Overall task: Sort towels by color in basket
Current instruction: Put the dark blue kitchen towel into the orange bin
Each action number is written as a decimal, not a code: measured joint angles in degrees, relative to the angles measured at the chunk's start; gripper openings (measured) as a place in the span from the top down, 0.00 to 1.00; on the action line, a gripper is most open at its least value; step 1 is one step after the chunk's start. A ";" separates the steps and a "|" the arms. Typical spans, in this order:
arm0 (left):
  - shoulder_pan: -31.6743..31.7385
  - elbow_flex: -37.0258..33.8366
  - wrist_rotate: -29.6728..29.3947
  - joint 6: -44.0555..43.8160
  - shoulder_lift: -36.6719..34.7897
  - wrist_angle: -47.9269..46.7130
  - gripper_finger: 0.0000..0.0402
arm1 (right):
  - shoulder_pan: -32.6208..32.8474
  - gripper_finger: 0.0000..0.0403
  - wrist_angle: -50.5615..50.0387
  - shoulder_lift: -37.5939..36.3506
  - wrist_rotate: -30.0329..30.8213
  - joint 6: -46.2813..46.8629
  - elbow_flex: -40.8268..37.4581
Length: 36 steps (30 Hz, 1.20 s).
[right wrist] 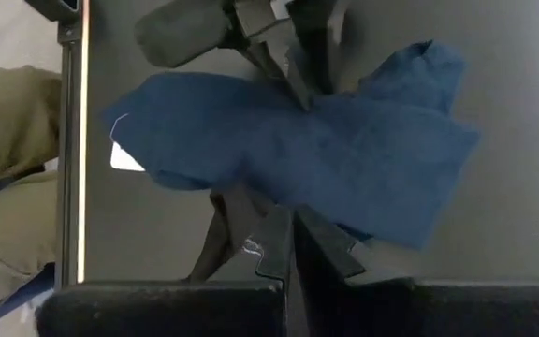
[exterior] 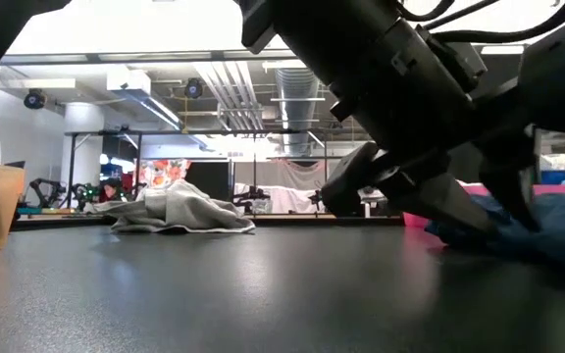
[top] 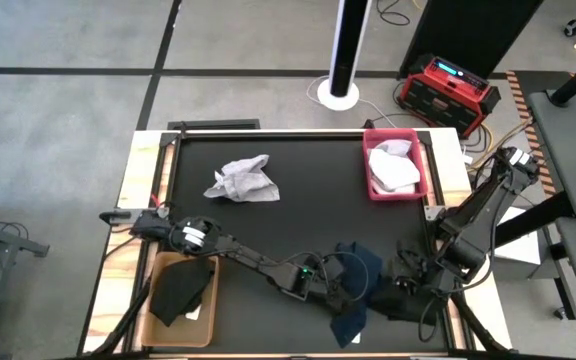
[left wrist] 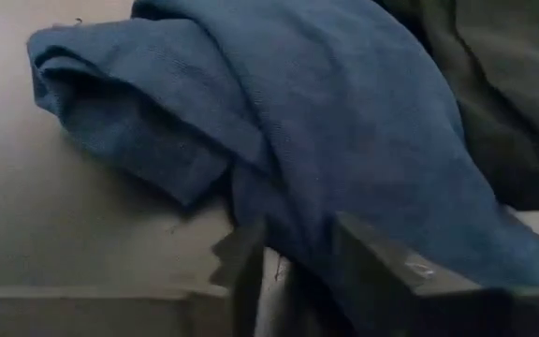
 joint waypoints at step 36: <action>-3.08 0.20 -2.74 1.78 -9.44 -7.22 0.76 | 0.00 0.98 0.13 0.00 6.00 -3.01 -0.02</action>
